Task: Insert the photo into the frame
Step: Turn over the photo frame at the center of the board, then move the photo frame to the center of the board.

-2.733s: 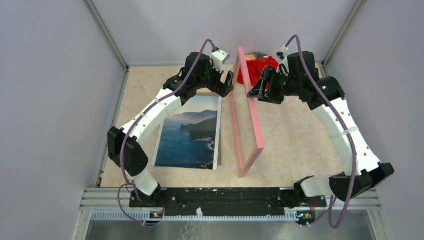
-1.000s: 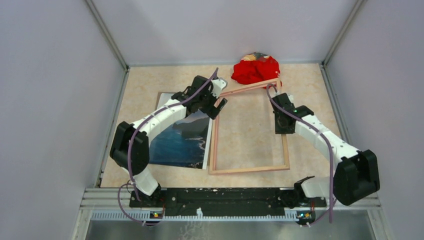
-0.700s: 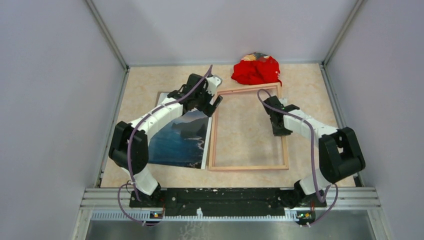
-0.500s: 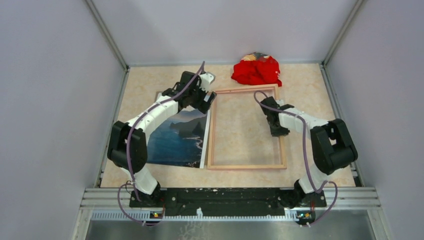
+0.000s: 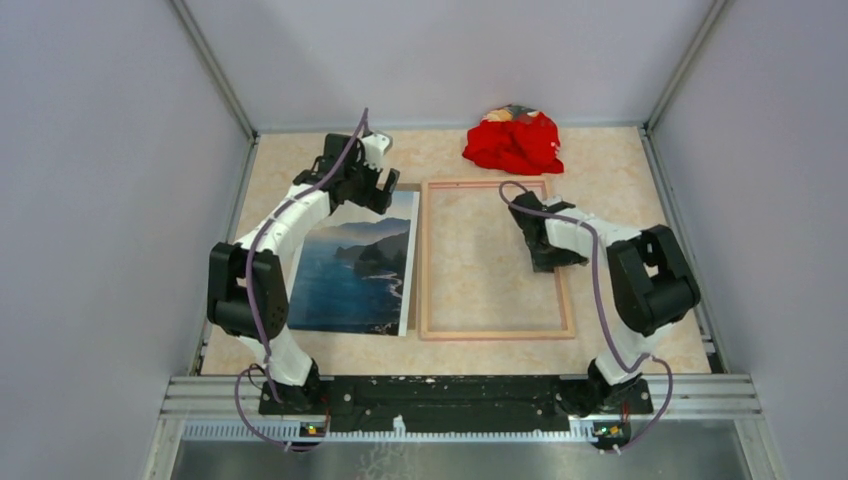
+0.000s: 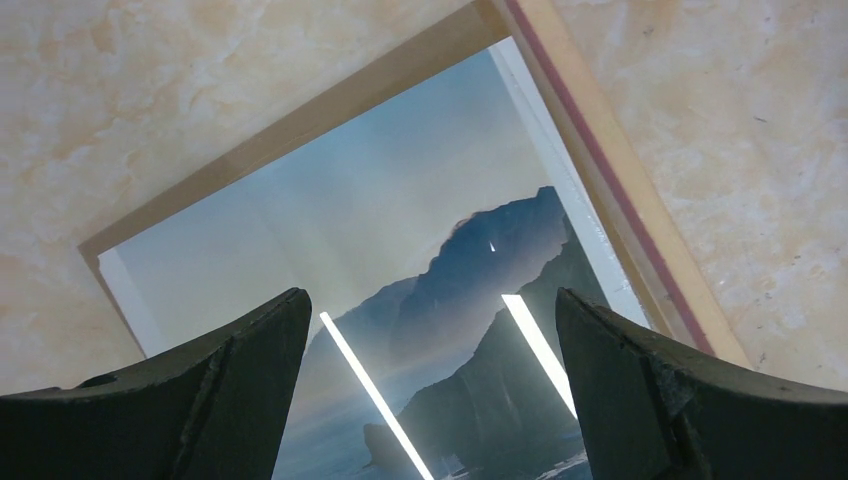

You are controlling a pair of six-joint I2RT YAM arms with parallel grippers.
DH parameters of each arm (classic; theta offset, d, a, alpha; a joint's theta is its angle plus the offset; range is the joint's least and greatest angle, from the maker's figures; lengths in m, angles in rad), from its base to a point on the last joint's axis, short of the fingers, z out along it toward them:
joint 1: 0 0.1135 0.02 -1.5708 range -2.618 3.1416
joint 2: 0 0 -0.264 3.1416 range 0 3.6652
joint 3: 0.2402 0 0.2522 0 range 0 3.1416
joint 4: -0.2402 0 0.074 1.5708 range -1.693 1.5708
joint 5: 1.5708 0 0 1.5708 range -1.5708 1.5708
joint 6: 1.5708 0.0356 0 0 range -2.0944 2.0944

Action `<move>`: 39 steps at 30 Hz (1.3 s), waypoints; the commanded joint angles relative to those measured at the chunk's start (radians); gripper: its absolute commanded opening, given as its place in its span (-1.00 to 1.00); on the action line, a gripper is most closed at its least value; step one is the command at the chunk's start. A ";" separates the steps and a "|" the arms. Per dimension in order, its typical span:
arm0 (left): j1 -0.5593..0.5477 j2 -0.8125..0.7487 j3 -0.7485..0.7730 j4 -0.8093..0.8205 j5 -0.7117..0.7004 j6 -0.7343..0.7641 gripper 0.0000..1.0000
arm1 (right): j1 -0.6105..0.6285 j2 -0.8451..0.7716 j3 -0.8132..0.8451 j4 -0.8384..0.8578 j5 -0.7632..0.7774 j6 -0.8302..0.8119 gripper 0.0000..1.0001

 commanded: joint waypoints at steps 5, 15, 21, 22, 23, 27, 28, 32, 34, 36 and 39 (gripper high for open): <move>0.034 0.017 0.010 -0.001 0.020 0.034 0.96 | -0.031 -0.178 0.067 -0.035 -0.121 0.079 0.70; 0.184 0.036 0.086 -0.086 0.090 0.003 0.96 | 0.239 -0.054 0.340 0.222 -0.443 0.154 0.47; 0.347 0.015 0.056 -0.114 0.132 0.056 0.96 | 0.339 0.229 0.571 0.259 -0.497 0.188 0.37; 0.367 0.007 0.046 -0.113 0.135 0.067 0.96 | 0.352 0.271 0.608 0.243 -0.479 0.197 0.35; 0.385 0.003 0.038 -0.115 0.136 0.077 0.96 | 0.363 0.308 0.647 0.224 -0.457 0.208 0.33; 0.425 -0.015 0.011 -0.115 0.135 0.110 0.96 | 0.382 0.416 0.722 0.195 -0.388 0.266 0.19; 0.429 -0.020 0.008 -0.111 0.134 0.114 0.96 | 0.383 0.428 0.727 0.200 -0.383 0.273 0.15; 0.434 -0.027 -0.007 -0.106 0.131 0.125 0.96 | 0.386 0.460 0.730 0.194 -0.342 0.297 -0.06; 0.435 -0.026 -0.008 -0.100 0.133 0.127 0.96 | 0.387 0.463 0.721 0.189 -0.329 0.308 -0.23; 0.434 -0.020 -0.006 -0.099 0.134 0.125 0.96 | 0.386 0.458 0.695 0.191 -0.325 0.329 -0.39; 0.435 -0.012 0.001 -0.099 0.141 0.124 0.96 | 0.386 0.424 0.616 0.211 -0.312 0.396 -0.63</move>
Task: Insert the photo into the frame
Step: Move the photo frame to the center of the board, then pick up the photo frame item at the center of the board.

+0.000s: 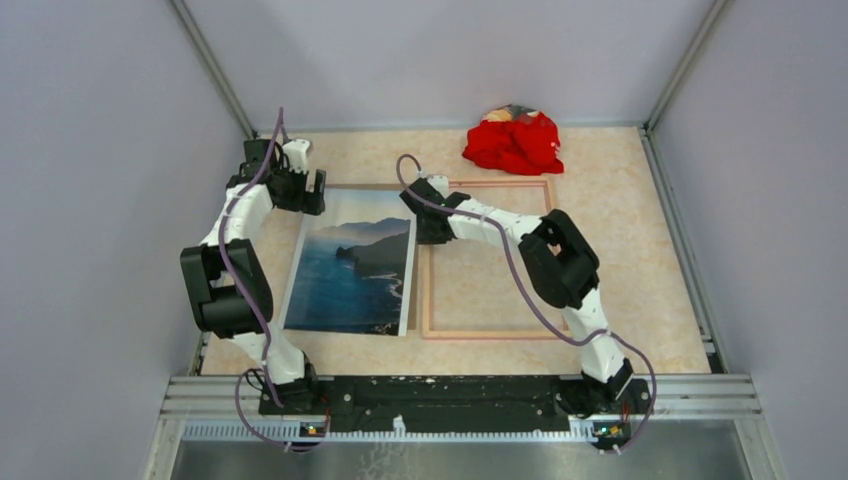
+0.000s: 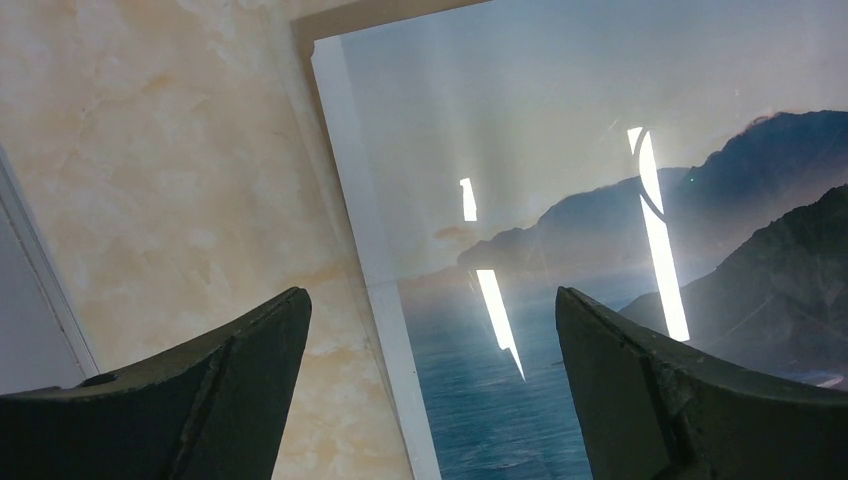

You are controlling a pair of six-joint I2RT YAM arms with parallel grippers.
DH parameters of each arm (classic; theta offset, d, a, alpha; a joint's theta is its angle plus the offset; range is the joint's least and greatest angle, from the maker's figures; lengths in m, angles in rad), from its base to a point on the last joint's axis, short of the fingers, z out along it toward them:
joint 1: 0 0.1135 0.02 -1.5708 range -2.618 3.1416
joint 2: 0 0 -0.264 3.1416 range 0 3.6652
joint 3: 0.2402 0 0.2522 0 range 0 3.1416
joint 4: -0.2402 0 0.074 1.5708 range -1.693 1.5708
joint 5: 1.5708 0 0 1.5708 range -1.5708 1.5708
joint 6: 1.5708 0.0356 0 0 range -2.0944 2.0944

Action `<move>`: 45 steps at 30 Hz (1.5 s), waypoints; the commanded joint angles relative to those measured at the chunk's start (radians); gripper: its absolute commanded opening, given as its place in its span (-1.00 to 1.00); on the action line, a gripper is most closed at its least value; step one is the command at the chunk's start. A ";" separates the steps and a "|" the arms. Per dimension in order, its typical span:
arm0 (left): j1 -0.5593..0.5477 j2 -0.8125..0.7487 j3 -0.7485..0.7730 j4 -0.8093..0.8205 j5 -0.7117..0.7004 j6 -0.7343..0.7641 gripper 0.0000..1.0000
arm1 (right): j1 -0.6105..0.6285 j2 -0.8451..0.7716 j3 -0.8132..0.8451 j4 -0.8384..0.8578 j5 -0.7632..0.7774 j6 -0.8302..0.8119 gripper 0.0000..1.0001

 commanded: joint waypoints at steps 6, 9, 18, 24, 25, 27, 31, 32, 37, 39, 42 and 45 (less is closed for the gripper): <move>0.002 -0.035 0.015 -0.008 0.049 0.012 0.96 | 0.014 -0.113 -0.160 0.038 0.094 0.169 -0.87; 0.002 -0.043 0.009 -0.011 0.053 0.012 0.96 | 0.015 -0.137 -0.169 -0.005 0.142 0.208 -0.97; 0.002 -0.045 -0.005 -0.014 0.071 0.013 0.96 | -0.001 -0.176 -0.206 -0.012 0.178 0.303 -0.97; 0.001 -0.057 -0.008 -0.019 0.062 0.033 0.96 | -0.005 -0.155 -0.149 -0.012 0.182 0.220 -0.79; 0.001 -0.054 -0.008 -0.022 0.053 0.038 0.96 | -0.005 -0.169 -0.144 -0.009 0.187 0.202 -0.71; 0.005 -0.043 -0.002 -0.026 0.028 0.049 0.96 | -0.007 -0.205 -0.142 0.008 0.183 0.163 -0.50; 0.041 0.007 0.032 -0.037 -0.017 0.082 0.96 | -0.008 -0.273 -0.129 0.050 0.111 0.084 0.08; 0.054 0.024 0.041 -0.036 -0.042 0.089 0.96 | -0.007 -0.277 -0.118 0.052 0.080 0.072 0.19; 0.102 0.075 0.034 0.016 -0.175 0.138 0.96 | -0.007 -0.272 -0.100 0.092 -0.105 0.076 0.38; 0.110 0.077 0.000 0.058 -0.239 0.162 0.97 | -0.007 -0.274 -0.135 0.167 -0.191 0.103 0.38; 0.112 0.081 -0.065 0.145 -0.362 0.197 0.97 | -0.007 -0.263 -0.182 0.236 -0.279 0.150 0.37; 0.125 0.096 -0.108 0.212 -0.449 0.215 0.93 | -0.004 -0.239 -0.195 0.253 -0.338 0.174 0.34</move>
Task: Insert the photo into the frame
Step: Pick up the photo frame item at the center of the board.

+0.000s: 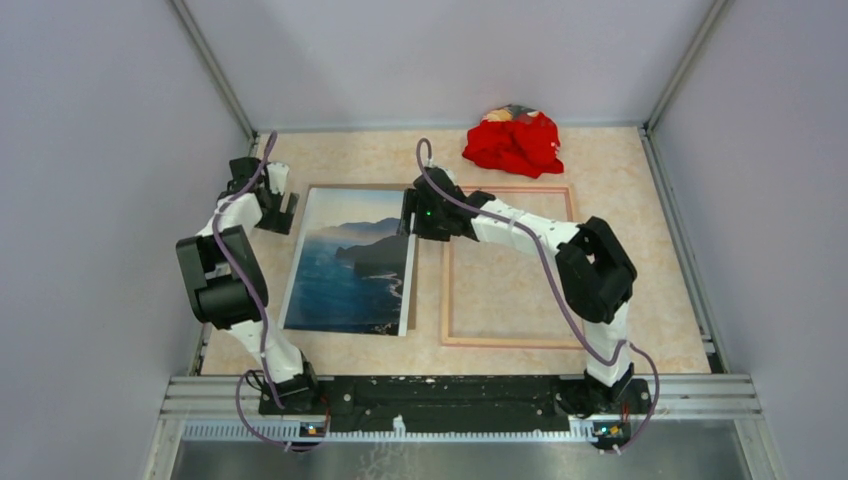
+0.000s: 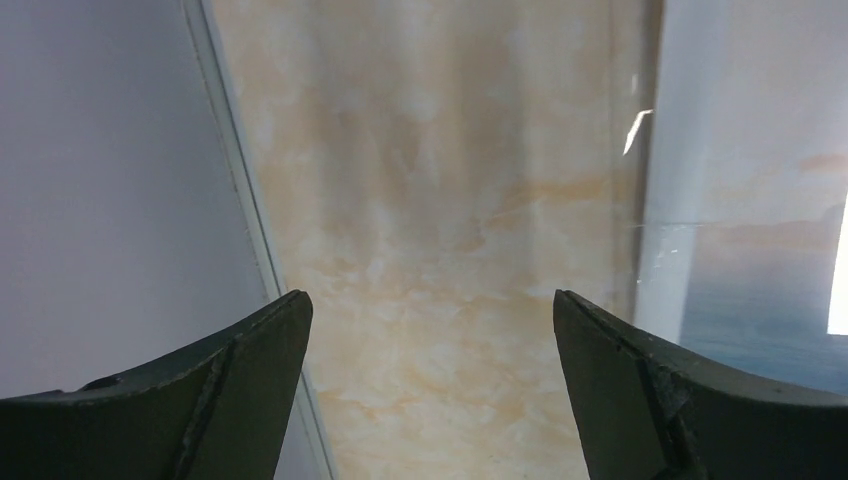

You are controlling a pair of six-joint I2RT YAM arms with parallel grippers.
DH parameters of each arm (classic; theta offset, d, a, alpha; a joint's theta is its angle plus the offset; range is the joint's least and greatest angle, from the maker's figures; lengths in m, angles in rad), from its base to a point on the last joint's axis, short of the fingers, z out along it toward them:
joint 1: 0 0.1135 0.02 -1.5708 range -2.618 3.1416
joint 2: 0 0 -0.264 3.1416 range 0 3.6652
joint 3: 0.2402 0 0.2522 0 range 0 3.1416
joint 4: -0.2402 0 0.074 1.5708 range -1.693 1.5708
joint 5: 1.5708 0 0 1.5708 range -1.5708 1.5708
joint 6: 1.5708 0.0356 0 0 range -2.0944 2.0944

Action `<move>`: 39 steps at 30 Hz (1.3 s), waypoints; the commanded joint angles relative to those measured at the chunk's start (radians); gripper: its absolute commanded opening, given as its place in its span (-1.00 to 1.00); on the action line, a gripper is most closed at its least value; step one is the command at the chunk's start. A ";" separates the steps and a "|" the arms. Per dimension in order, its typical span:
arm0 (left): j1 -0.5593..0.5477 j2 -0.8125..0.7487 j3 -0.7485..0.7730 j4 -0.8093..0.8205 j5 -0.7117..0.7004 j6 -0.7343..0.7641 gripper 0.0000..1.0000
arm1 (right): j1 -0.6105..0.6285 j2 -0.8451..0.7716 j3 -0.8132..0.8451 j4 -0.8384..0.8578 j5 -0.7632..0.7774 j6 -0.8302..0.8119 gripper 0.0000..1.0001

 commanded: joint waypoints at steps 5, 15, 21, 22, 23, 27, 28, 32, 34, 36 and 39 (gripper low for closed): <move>0.034 0.043 -0.058 0.159 -0.212 0.032 0.84 | -0.004 0.032 -0.035 0.069 -0.139 0.058 0.33; -0.007 0.095 -0.078 0.102 -0.100 -0.060 0.76 | -0.042 0.076 -0.082 0.074 -0.142 0.066 0.32; -0.027 0.121 -0.079 0.070 -0.035 -0.102 0.70 | -0.068 0.110 -0.094 0.095 -0.162 0.069 0.32; -0.032 0.122 -0.077 0.067 -0.027 -0.106 0.69 | -0.072 0.117 -0.095 0.103 -0.171 0.073 0.32; -0.036 0.125 -0.076 0.061 -0.018 -0.109 0.69 | -0.075 0.125 -0.094 0.110 -0.182 0.076 0.32; -0.048 0.136 -0.071 0.039 0.007 -0.126 0.65 | -0.083 0.161 -0.081 0.133 -0.231 0.096 0.32; -0.052 0.137 -0.073 0.037 0.037 -0.128 0.63 | -0.083 0.169 -0.078 0.140 -0.243 0.103 0.32; -0.068 0.131 -0.092 0.025 0.092 -0.133 0.61 | -0.082 0.183 -0.078 0.178 -0.290 0.124 0.31; -0.077 0.125 -0.103 0.021 0.116 -0.133 0.59 | -0.082 0.182 -0.078 0.188 -0.298 0.130 0.30; -0.086 0.125 -0.113 0.017 0.134 -0.135 0.59 | -0.083 0.179 -0.074 0.193 -0.305 0.133 0.28; -0.091 0.126 -0.116 0.005 0.160 -0.134 0.57 | -0.083 0.174 -0.066 0.198 -0.318 0.138 0.27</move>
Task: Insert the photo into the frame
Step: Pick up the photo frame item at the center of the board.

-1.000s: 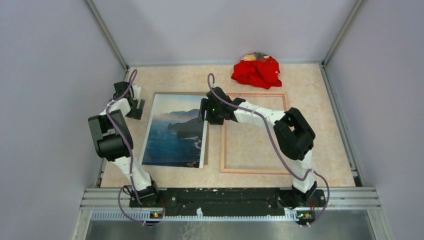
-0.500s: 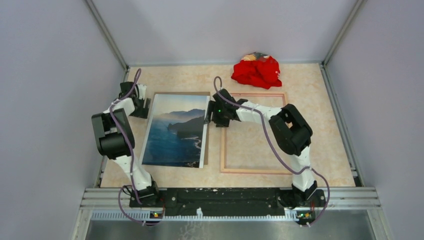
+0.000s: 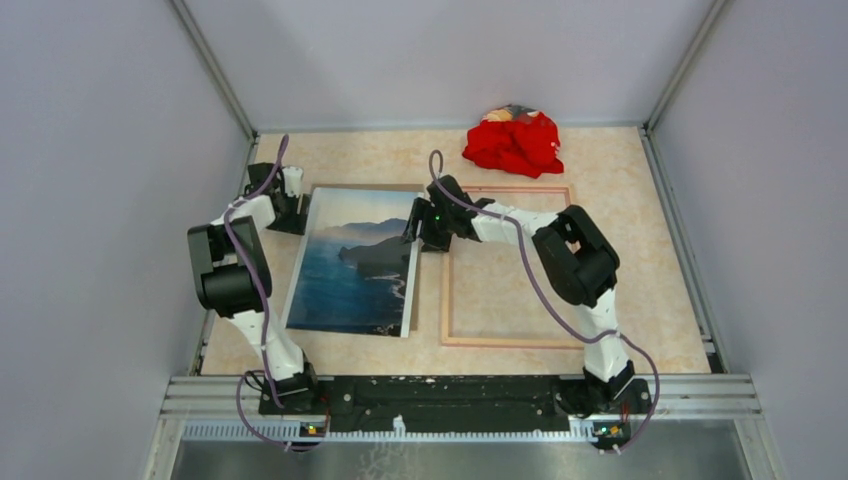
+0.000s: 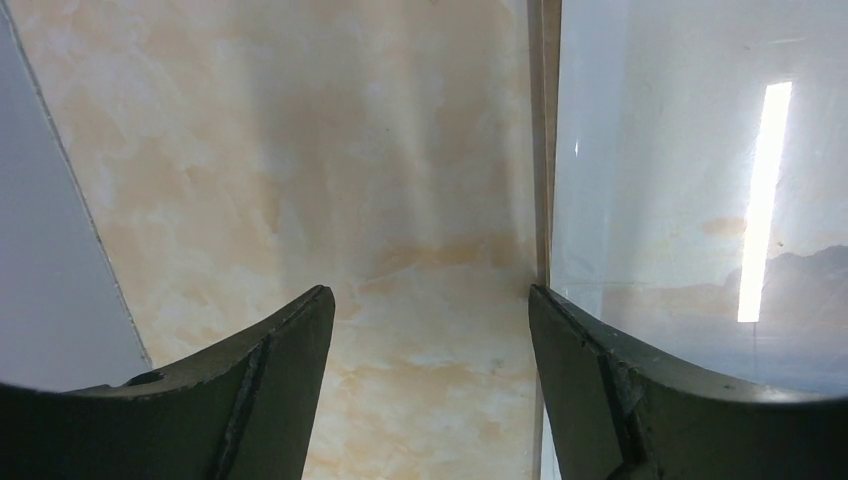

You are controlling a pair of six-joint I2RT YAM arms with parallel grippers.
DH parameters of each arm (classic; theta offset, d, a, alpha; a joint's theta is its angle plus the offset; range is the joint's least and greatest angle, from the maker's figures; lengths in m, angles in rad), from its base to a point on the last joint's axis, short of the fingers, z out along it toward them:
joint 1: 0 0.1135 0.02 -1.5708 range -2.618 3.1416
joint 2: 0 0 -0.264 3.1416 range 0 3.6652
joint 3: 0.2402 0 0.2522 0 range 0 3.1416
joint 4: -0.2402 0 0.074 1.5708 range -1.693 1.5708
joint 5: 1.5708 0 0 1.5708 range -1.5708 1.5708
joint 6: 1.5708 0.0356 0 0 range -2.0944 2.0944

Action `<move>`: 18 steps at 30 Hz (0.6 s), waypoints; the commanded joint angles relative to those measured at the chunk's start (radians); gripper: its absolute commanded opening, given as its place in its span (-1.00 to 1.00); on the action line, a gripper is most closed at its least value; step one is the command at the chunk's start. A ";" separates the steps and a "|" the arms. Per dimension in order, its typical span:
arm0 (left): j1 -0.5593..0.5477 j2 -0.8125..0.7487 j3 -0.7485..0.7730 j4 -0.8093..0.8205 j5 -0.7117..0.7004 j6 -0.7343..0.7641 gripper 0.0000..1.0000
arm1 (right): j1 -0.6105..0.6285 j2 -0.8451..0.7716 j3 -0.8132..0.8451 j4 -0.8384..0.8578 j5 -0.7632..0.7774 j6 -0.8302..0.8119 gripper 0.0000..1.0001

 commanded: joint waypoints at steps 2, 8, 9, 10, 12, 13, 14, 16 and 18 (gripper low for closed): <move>-0.032 0.043 -0.051 -0.105 0.110 -0.026 0.56 | 0.005 0.022 0.023 0.007 -0.034 0.019 0.26; -0.062 -0.004 -0.100 -0.037 0.039 -0.016 0.54 | 0.005 0.014 0.023 0.017 -0.051 0.025 0.24; -0.073 -0.012 -0.114 -0.021 0.024 -0.012 0.54 | 0.006 0.013 0.026 0.017 -0.053 0.026 0.23; -0.085 -0.019 -0.125 -0.009 0.012 -0.009 0.54 | 0.007 0.013 0.031 0.016 -0.054 0.026 0.22; -0.108 -0.027 -0.142 0.007 -0.012 -0.008 0.54 | 0.011 0.014 0.043 0.012 -0.059 0.028 0.21; -0.117 -0.030 -0.146 0.009 -0.016 -0.009 0.54 | 0.014 0.015 0.054 0.006 -0.058 0.027 0.20; -0.122 -0.027 -0.147 0.010 -0.018 -0.010 0.54 | 0.019 0.015 0.065 -0.003 -0.055 0.023 0.20; -0.128 -0.018 -0.145 0.010 -0.024 -0.016 0.54 | 0.028 0.014 0.098 -0.034 -0.044 0.005 0.19; -0.128 -0.007 -0.141 0.008 -0.025 -0.019 0.54 | 0.039 0.008 0.129 -0.063 -0.030 -0.011 0.19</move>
